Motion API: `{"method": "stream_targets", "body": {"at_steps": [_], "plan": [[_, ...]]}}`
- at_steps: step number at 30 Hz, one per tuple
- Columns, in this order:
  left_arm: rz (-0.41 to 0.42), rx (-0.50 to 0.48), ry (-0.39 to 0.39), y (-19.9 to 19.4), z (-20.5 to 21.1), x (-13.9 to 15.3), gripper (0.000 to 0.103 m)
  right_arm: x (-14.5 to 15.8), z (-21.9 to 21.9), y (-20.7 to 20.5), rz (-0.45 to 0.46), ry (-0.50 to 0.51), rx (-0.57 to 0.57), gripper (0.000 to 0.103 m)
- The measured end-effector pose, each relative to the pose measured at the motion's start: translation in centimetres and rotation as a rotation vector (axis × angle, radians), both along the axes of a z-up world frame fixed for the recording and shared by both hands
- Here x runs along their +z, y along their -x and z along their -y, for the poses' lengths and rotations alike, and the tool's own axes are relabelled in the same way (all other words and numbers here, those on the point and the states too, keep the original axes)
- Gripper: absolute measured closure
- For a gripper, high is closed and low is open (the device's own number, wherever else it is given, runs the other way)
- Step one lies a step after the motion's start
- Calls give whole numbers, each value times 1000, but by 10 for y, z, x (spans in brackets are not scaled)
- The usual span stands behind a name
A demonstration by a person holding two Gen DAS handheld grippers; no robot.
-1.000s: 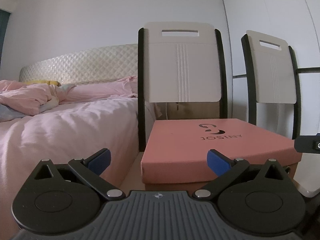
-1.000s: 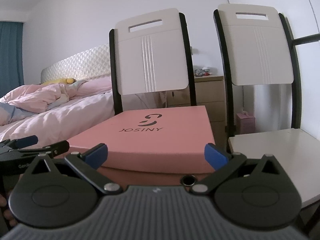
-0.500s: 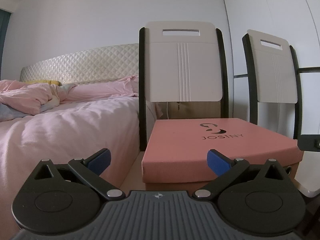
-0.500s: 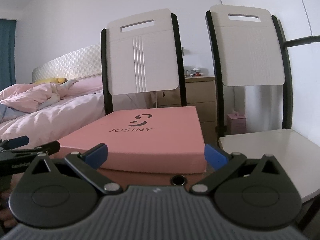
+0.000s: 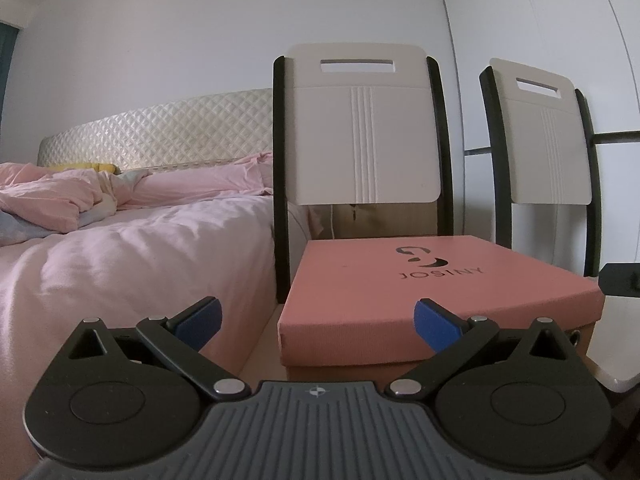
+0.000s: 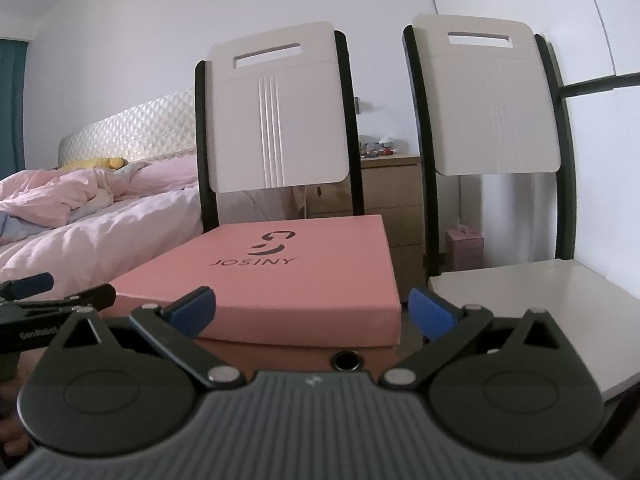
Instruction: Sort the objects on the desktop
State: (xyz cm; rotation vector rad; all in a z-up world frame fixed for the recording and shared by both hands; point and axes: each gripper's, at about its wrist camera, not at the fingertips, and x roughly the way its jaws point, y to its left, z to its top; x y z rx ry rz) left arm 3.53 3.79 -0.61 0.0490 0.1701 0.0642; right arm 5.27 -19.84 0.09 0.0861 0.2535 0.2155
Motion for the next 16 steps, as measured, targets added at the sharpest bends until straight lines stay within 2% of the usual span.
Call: {"method": "stream_targets", "body": {"at_steps": [16], "plan": [[3, -6, -3, 0, 2, 0, 0, 0, 1, 0, -3, -2, -2, 0]]}}
